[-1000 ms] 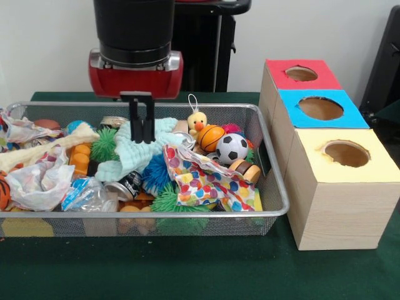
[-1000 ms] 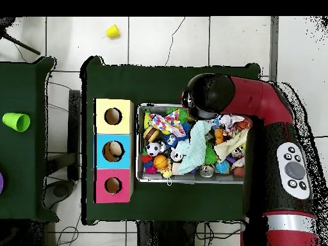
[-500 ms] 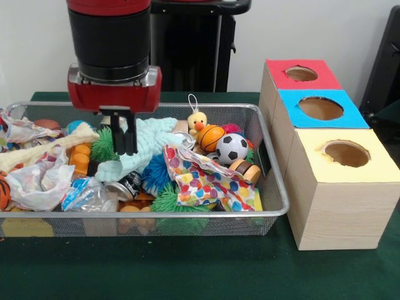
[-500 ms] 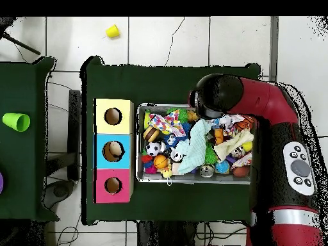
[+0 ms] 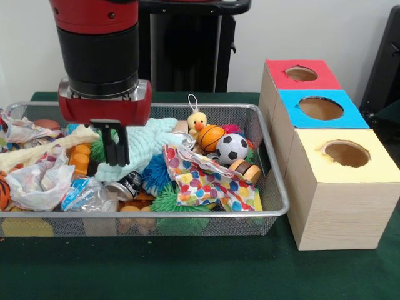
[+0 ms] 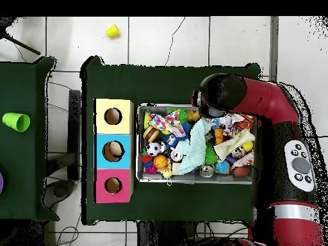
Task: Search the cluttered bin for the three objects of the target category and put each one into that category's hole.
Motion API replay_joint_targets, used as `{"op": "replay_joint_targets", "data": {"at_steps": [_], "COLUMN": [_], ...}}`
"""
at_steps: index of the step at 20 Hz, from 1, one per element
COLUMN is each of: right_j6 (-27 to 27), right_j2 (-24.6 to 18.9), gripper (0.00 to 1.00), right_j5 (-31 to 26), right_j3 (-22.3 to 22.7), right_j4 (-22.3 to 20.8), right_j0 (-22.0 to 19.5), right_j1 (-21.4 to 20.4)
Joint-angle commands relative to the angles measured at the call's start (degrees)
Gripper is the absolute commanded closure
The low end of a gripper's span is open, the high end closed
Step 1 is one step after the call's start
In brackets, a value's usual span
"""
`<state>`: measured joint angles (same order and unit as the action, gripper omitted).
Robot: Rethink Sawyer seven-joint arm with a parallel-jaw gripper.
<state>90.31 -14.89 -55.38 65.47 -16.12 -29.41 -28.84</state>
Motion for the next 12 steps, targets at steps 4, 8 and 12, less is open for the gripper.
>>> {"op": "replay_joint_targets", "data": {"at_steps": [4, 8, 12], "right_j6": [-9.1, -9.39, -9.71], "right_j2": [-3.84, -3.93, -3.84], "gripper": [1.0, 1.0, 1.0], "right_j5": [-5.3, -5.46, -5.51], "right_j3": [-1.56, -2.99, -4.06], "right_j4": [-1.7, -1.89, -2.2], "right_j0": [-0.63, -0.53, -0.34], "right_j1": [2.73, 3.79, 4.59]}}
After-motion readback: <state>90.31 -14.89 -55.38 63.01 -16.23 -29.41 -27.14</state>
